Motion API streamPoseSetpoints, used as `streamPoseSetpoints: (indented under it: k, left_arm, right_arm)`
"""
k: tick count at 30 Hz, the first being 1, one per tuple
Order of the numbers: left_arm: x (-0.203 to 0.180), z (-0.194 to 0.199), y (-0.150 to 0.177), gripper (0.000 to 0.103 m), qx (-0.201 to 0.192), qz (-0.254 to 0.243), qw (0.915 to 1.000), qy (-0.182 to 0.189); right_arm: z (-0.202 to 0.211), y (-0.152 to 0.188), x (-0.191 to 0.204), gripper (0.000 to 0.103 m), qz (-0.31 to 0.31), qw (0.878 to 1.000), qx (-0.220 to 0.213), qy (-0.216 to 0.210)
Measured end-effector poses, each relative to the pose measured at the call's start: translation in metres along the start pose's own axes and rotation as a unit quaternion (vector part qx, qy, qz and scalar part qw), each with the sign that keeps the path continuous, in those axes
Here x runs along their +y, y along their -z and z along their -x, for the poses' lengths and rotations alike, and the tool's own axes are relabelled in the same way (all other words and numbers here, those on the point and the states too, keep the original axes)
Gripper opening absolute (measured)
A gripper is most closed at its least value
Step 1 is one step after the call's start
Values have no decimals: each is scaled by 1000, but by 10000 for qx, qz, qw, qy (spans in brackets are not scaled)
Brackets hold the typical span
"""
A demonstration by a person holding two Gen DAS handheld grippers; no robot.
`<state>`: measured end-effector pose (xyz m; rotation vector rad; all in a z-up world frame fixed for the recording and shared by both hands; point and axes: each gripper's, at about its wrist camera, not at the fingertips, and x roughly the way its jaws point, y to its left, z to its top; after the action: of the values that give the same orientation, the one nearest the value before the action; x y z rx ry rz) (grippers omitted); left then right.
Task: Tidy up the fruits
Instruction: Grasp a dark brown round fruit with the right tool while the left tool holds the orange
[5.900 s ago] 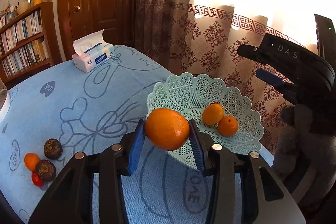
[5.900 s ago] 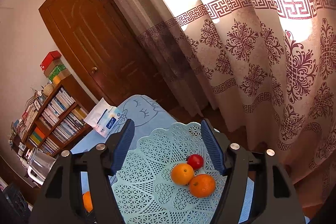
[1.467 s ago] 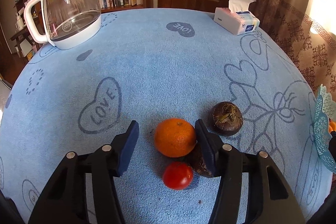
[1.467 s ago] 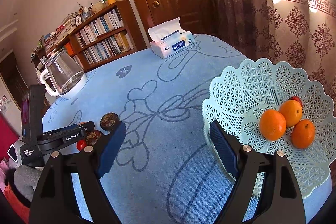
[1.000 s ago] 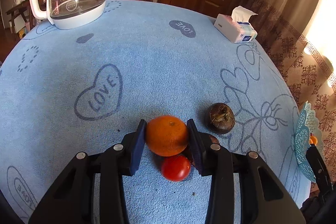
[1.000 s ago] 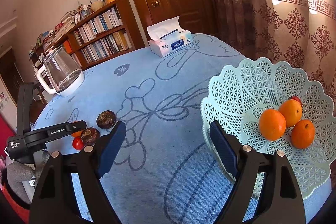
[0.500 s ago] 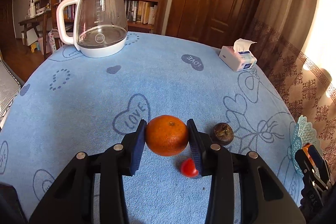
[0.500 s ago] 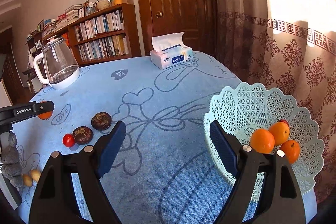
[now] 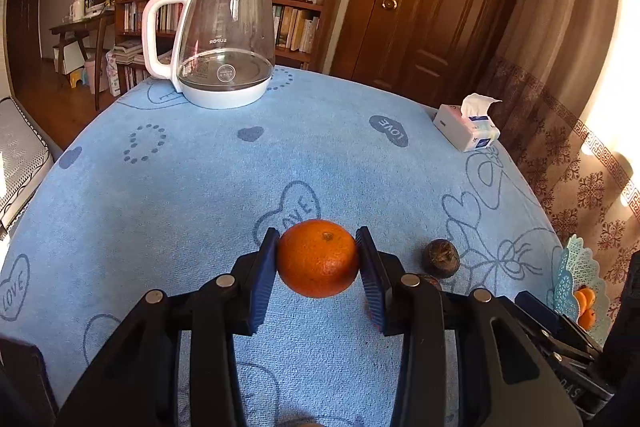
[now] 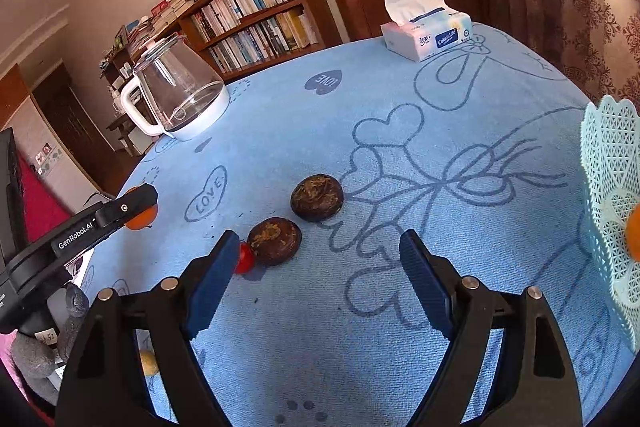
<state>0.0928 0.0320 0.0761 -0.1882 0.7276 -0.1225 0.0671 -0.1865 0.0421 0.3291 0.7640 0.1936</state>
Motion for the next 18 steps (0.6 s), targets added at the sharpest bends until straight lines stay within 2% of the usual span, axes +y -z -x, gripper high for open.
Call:
streamPoseSetpoints:
  k: [8,14,18]
  left_arm:
    - [11,1,-2,40,11,202,9998,-20]
    - [14,-1,-2,40,63,247,9997,-3]
    - [16,-2,-2,40,77,285,9996,-7]
  right_arm:
    - [-57,-10,26,75,-199,9976,662,-86]
    - [-82,-13,40,73,-43,9972,643,380]
    - [-85,-6,51,62,439,9944,512,810]
